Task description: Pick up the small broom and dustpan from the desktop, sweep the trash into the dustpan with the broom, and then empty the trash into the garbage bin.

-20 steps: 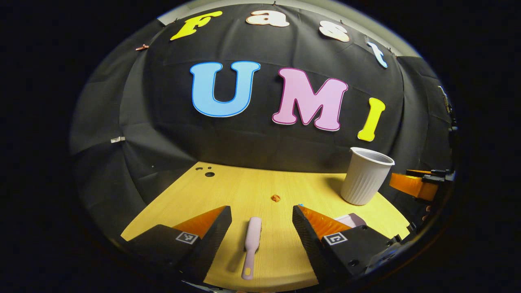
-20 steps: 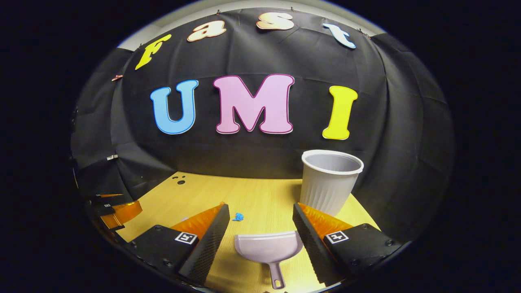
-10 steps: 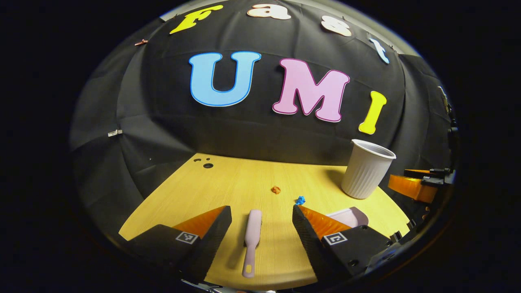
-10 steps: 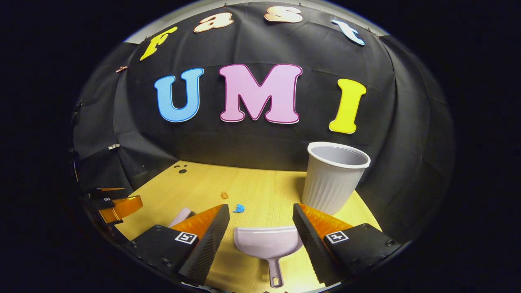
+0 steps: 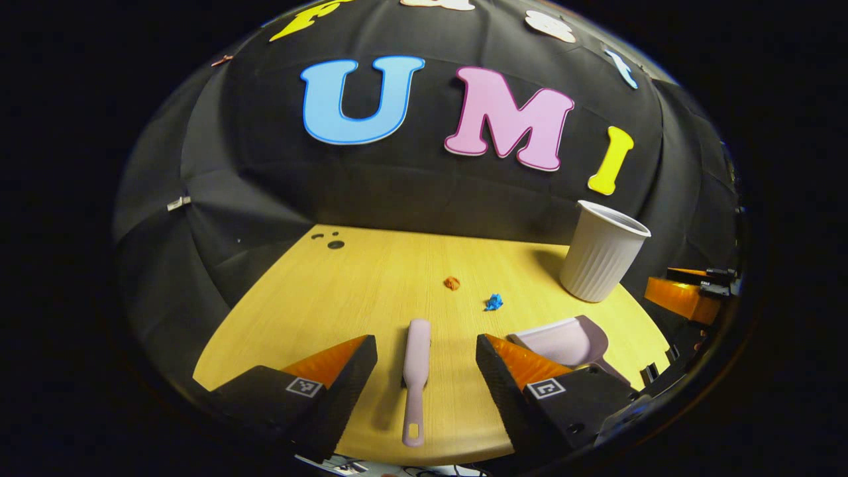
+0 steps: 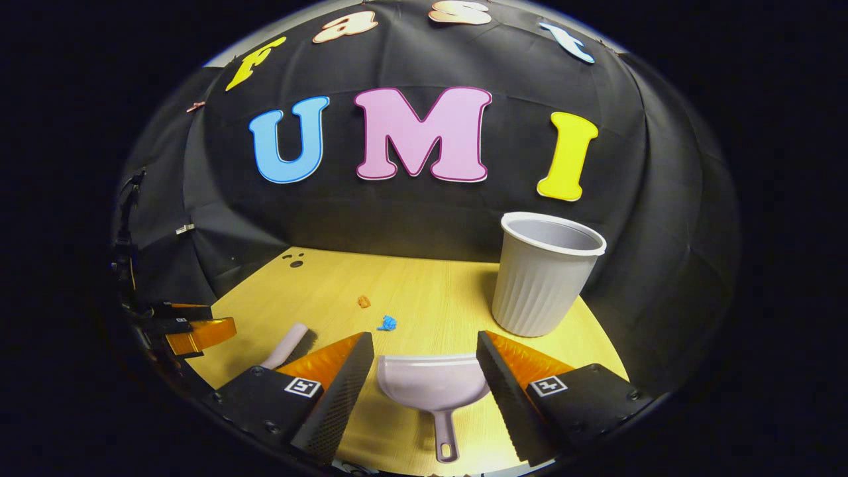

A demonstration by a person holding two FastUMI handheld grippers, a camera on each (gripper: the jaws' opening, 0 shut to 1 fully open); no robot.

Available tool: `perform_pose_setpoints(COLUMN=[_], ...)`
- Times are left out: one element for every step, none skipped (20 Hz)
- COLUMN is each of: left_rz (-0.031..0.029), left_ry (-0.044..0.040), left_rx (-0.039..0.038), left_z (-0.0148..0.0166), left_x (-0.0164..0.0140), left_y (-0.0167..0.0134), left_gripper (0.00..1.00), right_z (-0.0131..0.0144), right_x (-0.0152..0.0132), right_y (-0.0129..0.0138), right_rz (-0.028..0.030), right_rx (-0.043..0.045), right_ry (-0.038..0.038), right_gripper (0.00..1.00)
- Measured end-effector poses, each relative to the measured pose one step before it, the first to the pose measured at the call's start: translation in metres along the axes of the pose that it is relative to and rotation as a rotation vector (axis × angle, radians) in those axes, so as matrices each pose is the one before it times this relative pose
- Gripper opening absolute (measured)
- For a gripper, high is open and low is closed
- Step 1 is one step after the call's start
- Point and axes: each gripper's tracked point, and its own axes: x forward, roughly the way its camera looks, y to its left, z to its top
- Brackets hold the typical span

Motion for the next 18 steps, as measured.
perform_pose_setpoints(left_rz=[0.00295,0.00267,0.00790,0.00524,0.00273,0.00105,0.00157,0.00557,0.00884,0.00131,0.00345,0.00646,0.00478,0.00115,-0.00112,-0.00337,-0.00062,0.00087], left_ry=[0.02031,0.02264,0.02809,0.02092,0.01477,0.01772,0.02216,0.02549,0.02487,0.02454,0.02245,0.02006,0.01515,0.01364,0.01790,0.02365,0.02534,0.02806], left_rx=[-0.01466,-0.01357,-0.01433,-0.01169,-0.01083,-0.00670,-0.00173,0.00218,0.00064,0.00051,0.00382,0.00852,0.01457,0.01724,0.01511,0.01156,0.00793,0.00479], left_z=[-0.00588,-0.00468,-0.00974,-0.00496,-0.00557,-0.00446,-0.00772,-0.00706,-0.00679,-0.00454,-0.00544,-0.00268,-0.00371,-0.00117,-0.00294,-0.00293,-0.00534,-0.00456], left_x=[0.00329,0.00292,0.00383,0.00269,0.00224,0.00206,0.00385,0.00423,0.00574,0.00525,0.00390,0.00508,0.00563,0.00473,0.00468,0.00563,0.00558,0.00568], left_y=[0.00054,0.00103,0.00328,0.00248,0.00146,0.00078,0.00066,0.00135,0.00198,-0.00022,0.00062,0.00113,0.00160,0.00072,-0.00010,-0.00012,0.00108,0.00130], left_gripper=[0.96,0.96,0.96,0.96,0.96,0.96,0.96,0.96,0.96,0.96,0.96,0.96,0.96,0.96,0.96,0.96,0.96,0.96], right_z=[-0.00385,-0.00516,-0.00738,-0.00804,-0.00680,-0.00838,-0.00856,-0.00873,-0.00986,-0.00948,-0.01176,-0.01215,-0.01003,-0.00640,-0.00673,-0.00852,-0.00678,-0.00583], right_x=[0.00229,0.00220,0.00211,0.00189,0.00305,0.00024,0.00284,0.00461,0.00286,0.00447,0.00671,0.00560,0.00458,0.00390,0.00503,0.00495,0.00482,0.00600], right_y=[-0.00124,-0.00111,-0.00048,-0.00070,0.00007,0.00063,-0.00188,-0.00223,-0.00166,-0.00097,-0.00182,-0.00347,-0.00234,-0.00246,-0.00484,-0.00338,-0.00293,-0.00245], right_rz=[0.00104,0.00072,0.00250,0.00520,0.00485,0.00463,0.00157,0.00247,0.00051,-0.00121,-0.00302,-0.00689,-0.00288,-0.00956,-0.01156,-0.00967,-0.00366,-0.00083], right_rx=[0.00232,0.00149,0.00193,0.00473,0.00538,0.00377,0.00222,0.00140,0.00037,-0.00095,-0.00160,0.00279,0.01131,0.01099,0.00749,0.00535,0.00546,0.00314], right_ry=[0.01624,0.01908,0.02427,0.02366,0.02563,0.02672,0.02718,0.02889,0.03210,0.02833,0.03388,0.04511,0.03909,0.03095,0.02498,0.02794,0.02526,0.02440], right_gripper=[0.98,0.98,0.98,0.98,0.98,0.98,0.98,0.98,0.98,0.98,0.98,0.98,0.98,0.98,0.98,0.98,0.98,0.98])
